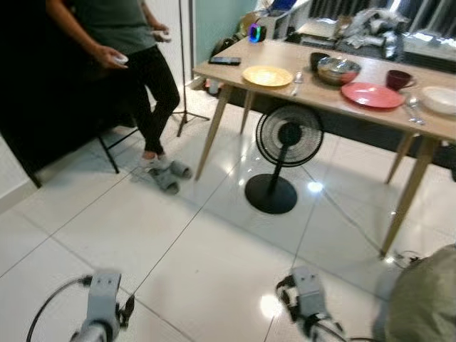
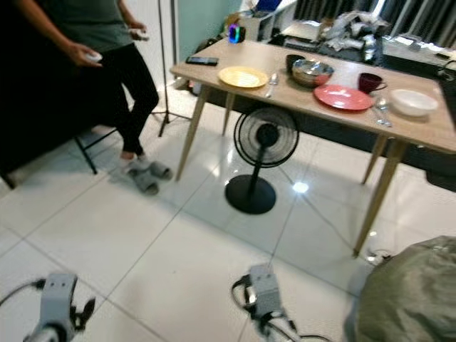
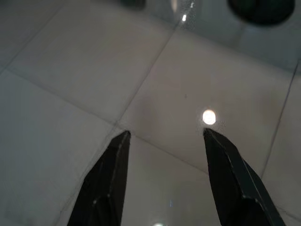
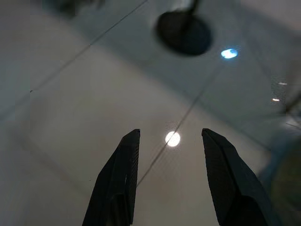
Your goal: Setting the table
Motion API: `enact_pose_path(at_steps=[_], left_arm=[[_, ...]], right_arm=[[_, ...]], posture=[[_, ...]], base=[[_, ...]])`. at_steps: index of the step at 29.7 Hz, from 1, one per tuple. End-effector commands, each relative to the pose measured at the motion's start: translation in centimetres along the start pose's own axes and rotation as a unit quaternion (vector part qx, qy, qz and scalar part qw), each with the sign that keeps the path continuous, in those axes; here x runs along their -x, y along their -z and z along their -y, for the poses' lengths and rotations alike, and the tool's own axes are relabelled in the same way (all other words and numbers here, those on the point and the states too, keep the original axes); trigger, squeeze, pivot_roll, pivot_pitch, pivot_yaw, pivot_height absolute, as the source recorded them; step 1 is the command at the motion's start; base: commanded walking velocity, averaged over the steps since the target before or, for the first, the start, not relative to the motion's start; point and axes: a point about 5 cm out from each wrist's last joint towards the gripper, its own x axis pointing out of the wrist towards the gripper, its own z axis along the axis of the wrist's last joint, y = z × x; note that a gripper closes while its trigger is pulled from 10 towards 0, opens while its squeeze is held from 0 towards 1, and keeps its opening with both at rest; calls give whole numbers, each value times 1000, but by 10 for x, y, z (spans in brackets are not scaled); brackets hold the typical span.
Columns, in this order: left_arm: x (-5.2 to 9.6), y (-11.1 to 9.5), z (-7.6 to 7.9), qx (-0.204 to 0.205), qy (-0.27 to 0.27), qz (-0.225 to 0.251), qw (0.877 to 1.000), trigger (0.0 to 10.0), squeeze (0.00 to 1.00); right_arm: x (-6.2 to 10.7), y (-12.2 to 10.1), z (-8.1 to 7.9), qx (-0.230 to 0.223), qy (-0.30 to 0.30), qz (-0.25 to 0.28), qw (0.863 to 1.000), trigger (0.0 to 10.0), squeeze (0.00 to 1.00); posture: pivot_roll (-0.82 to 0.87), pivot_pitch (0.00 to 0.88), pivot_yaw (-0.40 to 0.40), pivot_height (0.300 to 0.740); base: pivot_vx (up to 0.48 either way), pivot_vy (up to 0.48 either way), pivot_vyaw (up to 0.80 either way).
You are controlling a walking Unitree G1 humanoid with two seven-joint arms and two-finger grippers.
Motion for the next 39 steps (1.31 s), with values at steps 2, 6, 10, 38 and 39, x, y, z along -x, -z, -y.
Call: enact_pose_path(at_steps=[2,6,10,38,39], left_arm=[[-2,-17,-7,10,-8,27,1000,10000,0],[-8,-49,0,12,-1,84,996,10000,0],[-10,-74,7,13,2,128,992,10000,0],[20,-196,39,12,7,311,950,10000,20],[20,-196,39,12,7,311,950,10000,20]], right_arm=[[-1,-3,3,-17,12,5,1000,10000,0],[-8,-26,13,-31,31,44,998,10000,0],[-12,-49,20,-44,45,85,994,10000,0],[9,-178,18,-120,28,307,944,10000,0],[9,-178,18,-120,28,307,944,10000,0]], posture=[[3,0,63,740],[3,0,63,740],[4,0,64,740],[19,0,73,740],[19,0,73,740]], base=[[0,0,-788],[0,0,-788],[0,0,-788],[429,0,-392],[480,0,-800]])
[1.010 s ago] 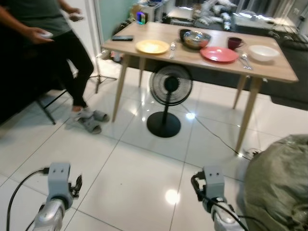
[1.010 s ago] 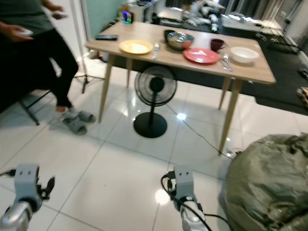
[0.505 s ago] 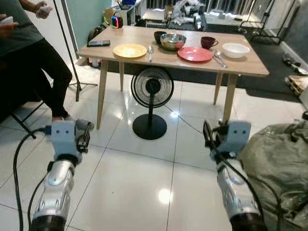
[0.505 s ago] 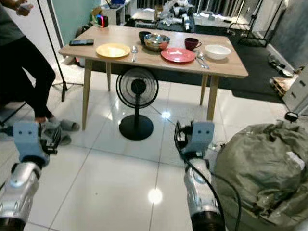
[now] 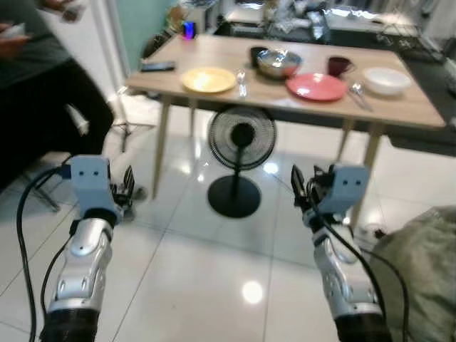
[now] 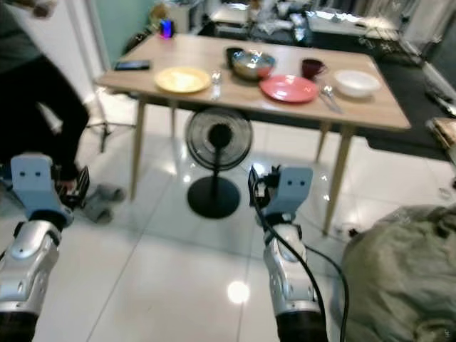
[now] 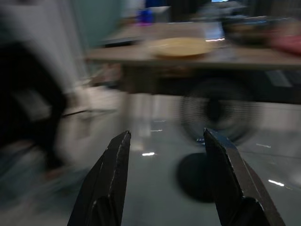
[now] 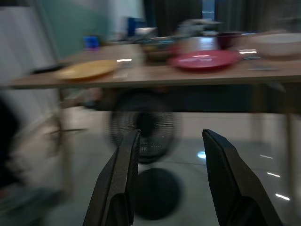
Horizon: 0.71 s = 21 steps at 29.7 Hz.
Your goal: Setting the table
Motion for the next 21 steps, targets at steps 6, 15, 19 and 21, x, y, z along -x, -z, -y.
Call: enact_pose_path(at_steps=[6,15,19,21], left_arm=[[4,1,-5,-6,-6,-12,1000,10000,20],[4,-4,-2,-22,6,-5,1000,10000,24],[5,-6,1,-28,14,-1,1000,10000,24],[6,-8,3,-33,20,4,999,10000,20]], right_arm=[[1,-2,-1,-2,2,-3,1000,10000,0],[-3,-13,-17,-1,-34,13,999,10000,0],[-4,-17,-25,-5,-47,18,999,10000,0],[-4,-17,-30,-6,-53,19,998,10000,0]], posture=[[20,0,73,740],[28,0,77,740],[29,0,78,740],[31,0,78,740]], base=[[480,0,-790],[480,0,-88],[480,0,0],[480,0,0]])
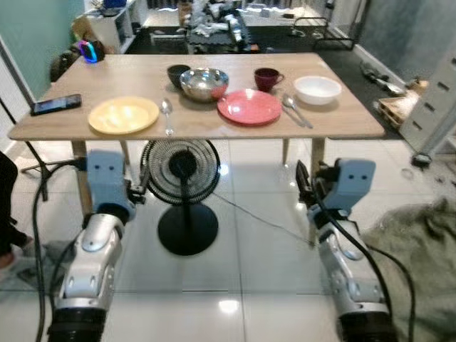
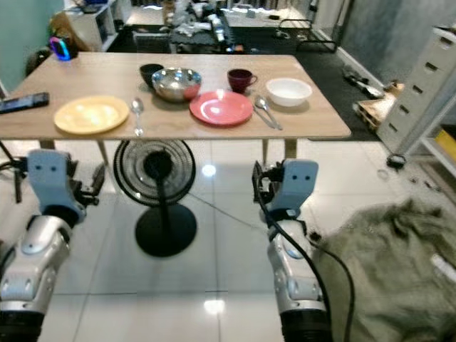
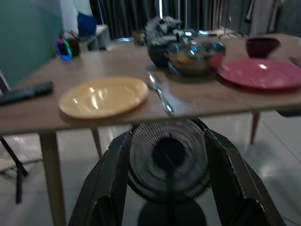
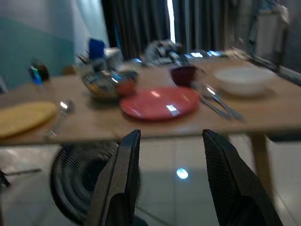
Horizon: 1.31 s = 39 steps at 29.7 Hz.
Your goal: Setting the table
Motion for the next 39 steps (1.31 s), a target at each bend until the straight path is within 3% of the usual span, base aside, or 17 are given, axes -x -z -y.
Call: enact_pose_path(at_steps=[1,8,31,33,37,39], left_arm=[[4,4,-2,-11,2,-11,1000,10000,20],[4,0,5,-7,12,-7,1000,10000,20],[4,-1,6,-6,15,-10,1000,10000,20],[4,-1,6,-6,15,-10,1000,10000,16],[4,-1,7,-6,17,-12,1000,10000,12],[4,-1,7,-6,17,-12,1000,10000,12]], right_arm=[[1,3,-10,-2,-14,-9,1000,10000,0],[1,2,-18,1,-24,-8,1000,10000,0],[3,3,-10,11,-10,-18,1000,10000,0],[4,3,-8,18,-9,-19,1000,10000,0],[3,3,1,79,-8,-28,996,10000,0],[3,3,1,79,-8,-28,996,10000,0]], posture=[[33,0,78,740],[33,0,79,740],[29,0,81,740],[29,0,81,740],[28,0,81,740],[28,0,81,740]], base=[[480,0,0],[480,0,0],[480,0,0],[480,0,0],[480,0,0],[480,0,0]])
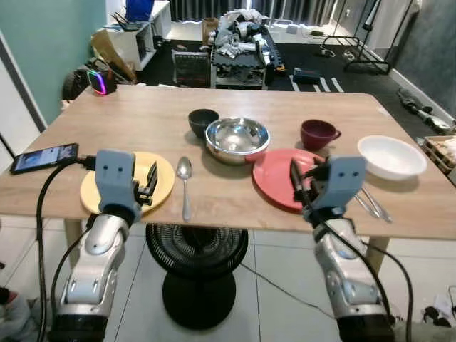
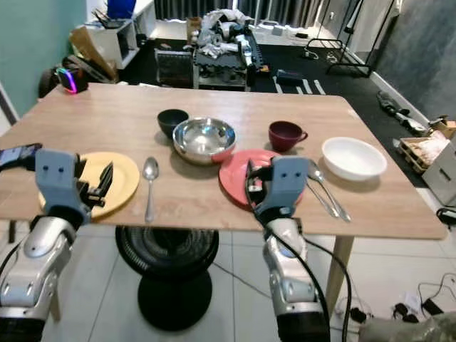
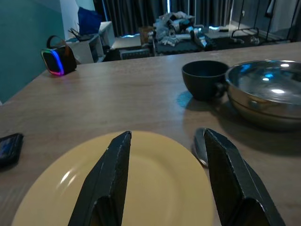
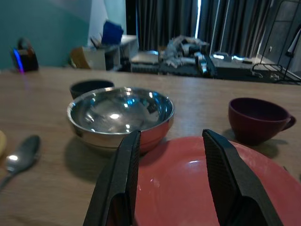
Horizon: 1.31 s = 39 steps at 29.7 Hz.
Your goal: Setting the table
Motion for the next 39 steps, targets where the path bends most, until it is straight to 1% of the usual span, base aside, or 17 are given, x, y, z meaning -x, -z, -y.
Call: enact_pose_path(at_steps=[1,2,4,5,6,8,11,12,14,19,29,31,34,36,37,38,39], left_arm=[[1,3,3,1,5,-10,1000,10000,16],[1,3,3,1,5,-10,1000,10000,16],[2,4,4,4,10,-12,1000,10000,4],[3,6,6,13,23,-23,999,10000,0],[3,6,6,13,23,-23,999,10000,0],[6,7,10,30,48,-29,998,10000,0],[14,9,14,35,84,-37,995,10000,0],[14,9,14,35,84,-37,995,10000,0],[17,13,15,33,101,-48,993,10000,0],[16,14,13,32,101,-51,993,10000,0],[18,11,14,39,104,-55,992,10000,0],[17,14,18,41,111,-61,991,10000,0],[15,15,21,41,116,-64,990,10000,0],[12,16,26,39,123,-68,989,10000,0],[11,16,27,37,125,-69,989,10000,0],[11,16,27,37,125,-69,989,10000,0],[9,17,29,31,128,-74,989,10000,0]], right_arm=[[1,5,11,28,12,-18,999,10000,0],[1,5,11,28,12,-18,999,10000,0],[-1,5,21,50,22,-26,998,10000,0],[0,8,32,64,31,-35,997,10000,0],[0,8,32,64,31,-35,997,10000,0],[3,14,41,78,22,-54,995,10000,0],[11,21,56,103,-24,-84,991,10000,0],[11,21,56,103,-24,-84,991,10000,0],[15,28,66,119,-59,-115,984,10000,0],[10,39,75,142,-54,-155,976,10000,0],[5,46,88,151,-28,-182,971,10000,0],[3,42,91,142,-5,-171,975,10000,0],[3,42,89,124,-1,-167,978,10000,0],[7,42,79,114,-30,-160,980,10000,0],[7,41,74,83,-41,-153,984,10000,0],[7,41,74,83,-41,-153,984,10000,0],[9,37,64,41,-59,-138,988,10000,0]], posture=[[27,0,80,740],[27,0,80,740],[26,0,78,740],[27,0,77,740],[27,0,77,740],[27,0,78,740],[20,0,81,740],[20,0,81,740],[13,0,84,740],[18,0,76,740],[26,0,76,740],[24,0,78,740],[23,0,80,740],[21,0,84,740],[19,0,85,740],[19,0,85,740],[16,0,87,740]], base=[[480,0,0],[480,0,0],[480,0,0],[352,0,0],[352,0,0],[0,0,0],[0,0,0],[0,0,0],[0,0,0],[0,0,0],[0,0,0],[0,0,0],[0,0,0],[0,0,0],[0,0,0],[0,0,0],[0,0,0]])
